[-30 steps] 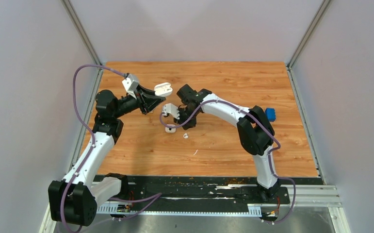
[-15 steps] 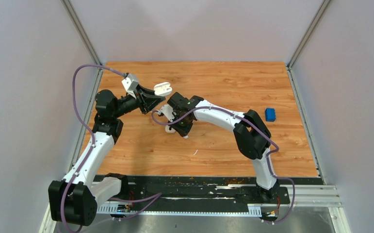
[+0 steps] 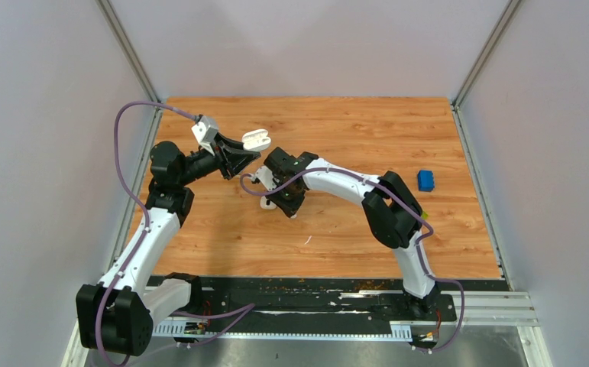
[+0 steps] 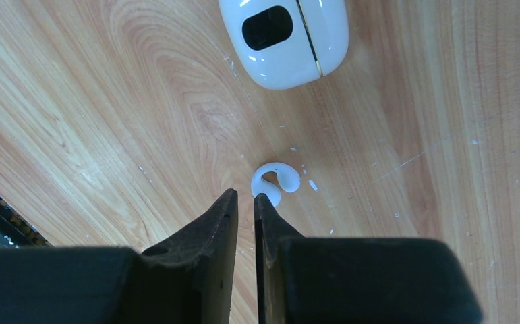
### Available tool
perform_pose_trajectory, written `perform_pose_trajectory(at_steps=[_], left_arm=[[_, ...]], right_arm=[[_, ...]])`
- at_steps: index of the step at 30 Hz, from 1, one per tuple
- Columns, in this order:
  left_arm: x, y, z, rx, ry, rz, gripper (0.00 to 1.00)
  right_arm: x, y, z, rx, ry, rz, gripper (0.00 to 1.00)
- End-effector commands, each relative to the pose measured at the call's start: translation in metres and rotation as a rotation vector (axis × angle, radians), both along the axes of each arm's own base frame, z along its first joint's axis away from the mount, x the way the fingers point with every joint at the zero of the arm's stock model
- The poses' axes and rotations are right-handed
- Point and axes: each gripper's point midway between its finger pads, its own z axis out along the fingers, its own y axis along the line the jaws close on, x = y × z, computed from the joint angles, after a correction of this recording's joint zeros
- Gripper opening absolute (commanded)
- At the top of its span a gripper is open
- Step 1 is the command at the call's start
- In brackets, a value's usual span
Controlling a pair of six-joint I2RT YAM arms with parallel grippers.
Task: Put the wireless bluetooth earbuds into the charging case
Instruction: Pick up the earbud from the center of the board.
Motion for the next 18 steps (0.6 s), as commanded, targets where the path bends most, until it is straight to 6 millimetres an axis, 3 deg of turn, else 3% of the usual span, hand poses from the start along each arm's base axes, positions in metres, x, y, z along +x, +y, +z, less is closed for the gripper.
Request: perform_pose_trajectory(at_steps=[1, 18], left_arm=[[0.0, 0.003, 0.02, -0.012, -0.058, 0.014, 0.0], [0.001, 0.002, 0.017, -0.01, -0.05, 0.013, 0.0]], right_arm=[[0.011, 0.004, -0.001, 0.008, -0.025, -0.036, 0.16], [0.012, -0.003, -0.011, -0.019, -0.019, -0.038, 0.15]])
